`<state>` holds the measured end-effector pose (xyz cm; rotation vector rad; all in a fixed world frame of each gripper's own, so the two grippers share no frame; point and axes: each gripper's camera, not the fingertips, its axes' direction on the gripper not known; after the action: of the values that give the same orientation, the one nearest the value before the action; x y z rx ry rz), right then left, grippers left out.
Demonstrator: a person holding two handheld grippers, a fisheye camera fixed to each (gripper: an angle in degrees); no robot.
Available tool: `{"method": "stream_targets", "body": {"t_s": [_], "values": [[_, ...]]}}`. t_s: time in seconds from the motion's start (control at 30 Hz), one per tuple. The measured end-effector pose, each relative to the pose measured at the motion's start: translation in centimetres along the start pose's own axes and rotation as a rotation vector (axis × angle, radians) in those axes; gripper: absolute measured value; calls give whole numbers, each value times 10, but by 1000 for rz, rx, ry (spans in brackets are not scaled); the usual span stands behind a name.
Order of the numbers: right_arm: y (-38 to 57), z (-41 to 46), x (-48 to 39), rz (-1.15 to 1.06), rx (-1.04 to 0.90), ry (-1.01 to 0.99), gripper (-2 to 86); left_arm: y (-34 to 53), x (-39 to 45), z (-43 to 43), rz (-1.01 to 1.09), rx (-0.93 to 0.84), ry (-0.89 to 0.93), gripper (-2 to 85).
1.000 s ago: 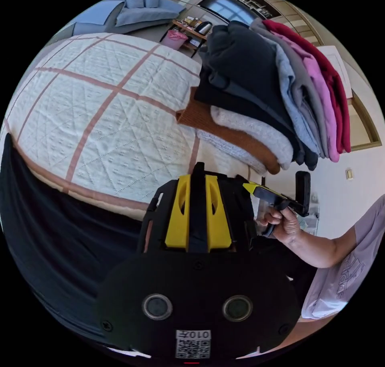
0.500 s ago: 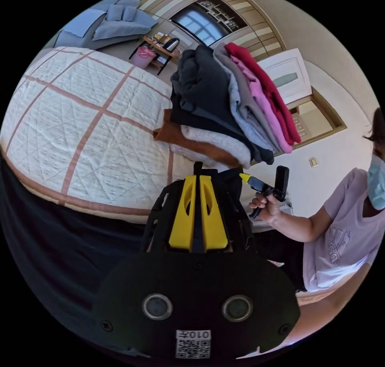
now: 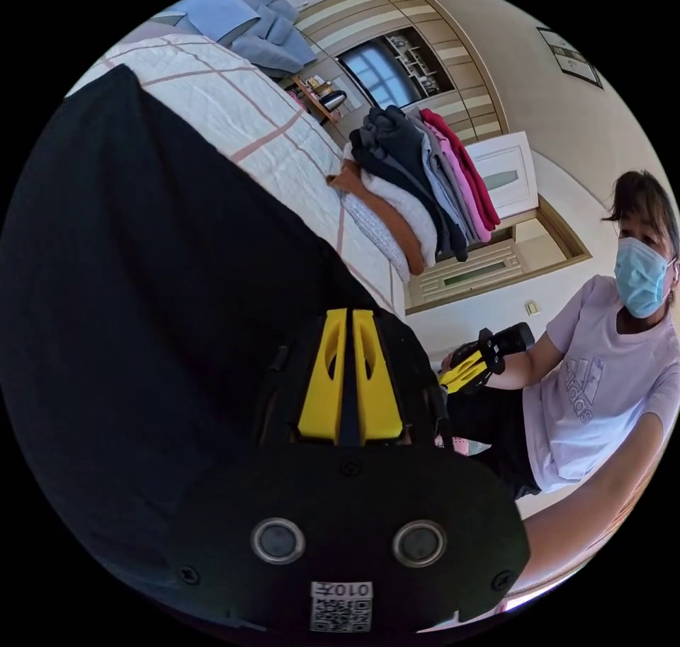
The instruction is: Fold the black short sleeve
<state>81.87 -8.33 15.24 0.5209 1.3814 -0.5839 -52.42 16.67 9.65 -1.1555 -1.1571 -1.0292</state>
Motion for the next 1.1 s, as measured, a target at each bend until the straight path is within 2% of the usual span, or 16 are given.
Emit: {"method": "stream_targets", "body": {"t_s": [0.17,0.3,0.33,0.53,0.63,0.73,0.9,1.1], "values": [[-19,26,-17,-12,-73,23,29,14,-3,-12,-46,55,-66,34],[-28,44,-30,-37,-154,45,30,31,14,-36,-79,247,-172,42],[-28,46,-34,-39,-163,60,32,32,21,-34,-70,250,-192,42],[-17,24,-42,3,-128,2,48,13,36,21,-7,-39,-282,40],[-3,-9,-37,79,-66,136,47,12,37,36,-24,-98,-340,35],[9,-20,-19,154,-96,249,50,20,37,40,-54,-76,-336,25],[8,-1,-8,158,-169,222,43,38,38,39,-90,-5,-283,15],[8,4,-29,118,-199,281,29,67,32,50,-186,11,-320,14]]}}
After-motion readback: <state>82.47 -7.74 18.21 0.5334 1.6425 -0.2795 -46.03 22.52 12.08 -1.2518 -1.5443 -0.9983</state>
